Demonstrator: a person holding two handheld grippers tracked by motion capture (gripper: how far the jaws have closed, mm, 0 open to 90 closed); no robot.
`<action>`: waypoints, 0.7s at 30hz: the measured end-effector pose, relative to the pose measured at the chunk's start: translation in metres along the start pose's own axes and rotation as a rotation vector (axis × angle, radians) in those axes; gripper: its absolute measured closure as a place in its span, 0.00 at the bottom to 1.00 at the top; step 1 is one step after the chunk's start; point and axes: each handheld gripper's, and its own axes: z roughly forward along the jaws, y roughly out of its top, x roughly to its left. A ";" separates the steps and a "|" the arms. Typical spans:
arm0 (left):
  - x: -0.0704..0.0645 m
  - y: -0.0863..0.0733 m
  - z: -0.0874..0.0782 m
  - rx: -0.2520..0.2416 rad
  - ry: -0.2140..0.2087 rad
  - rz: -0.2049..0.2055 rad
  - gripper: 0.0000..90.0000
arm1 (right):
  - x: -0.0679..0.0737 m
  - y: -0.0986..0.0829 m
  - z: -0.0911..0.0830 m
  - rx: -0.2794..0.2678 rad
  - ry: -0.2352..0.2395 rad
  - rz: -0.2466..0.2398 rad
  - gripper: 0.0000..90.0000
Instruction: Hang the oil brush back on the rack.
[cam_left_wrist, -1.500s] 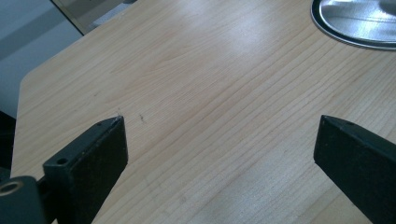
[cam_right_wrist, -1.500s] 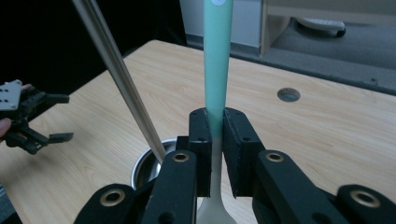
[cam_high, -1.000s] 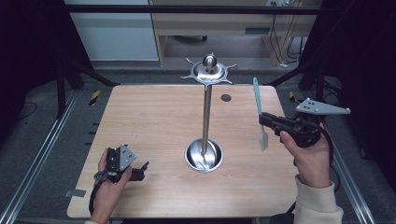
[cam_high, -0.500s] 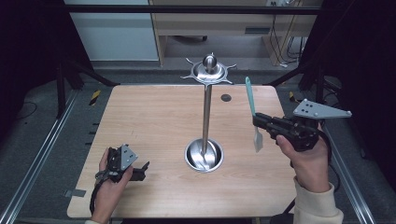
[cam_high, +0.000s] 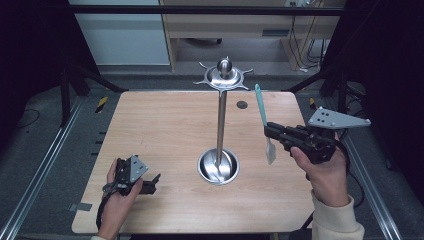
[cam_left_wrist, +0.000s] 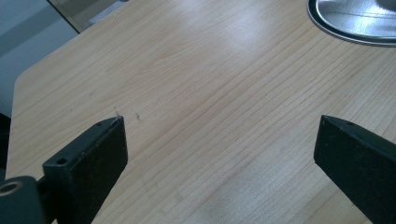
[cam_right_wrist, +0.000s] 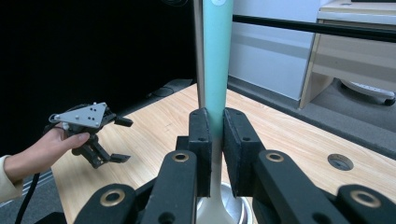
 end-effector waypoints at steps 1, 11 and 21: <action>0.000 0.000 0.000 0.000 0.000 0.000 0.03 | 0.000 0.000 0.001 0.000 -0.001 0.000 0.91; 0.000 0.000 0.000 0.000 -0.002 0.001 0.03 | 0.003 0.000 0.005 0.007 0.011 -0.006 0.91; 0.000 0.000 0.000 0.002 -0.003 0.004 0.03 | 0.006 0.000 0.009 0.014 0.021 -0.008 0.91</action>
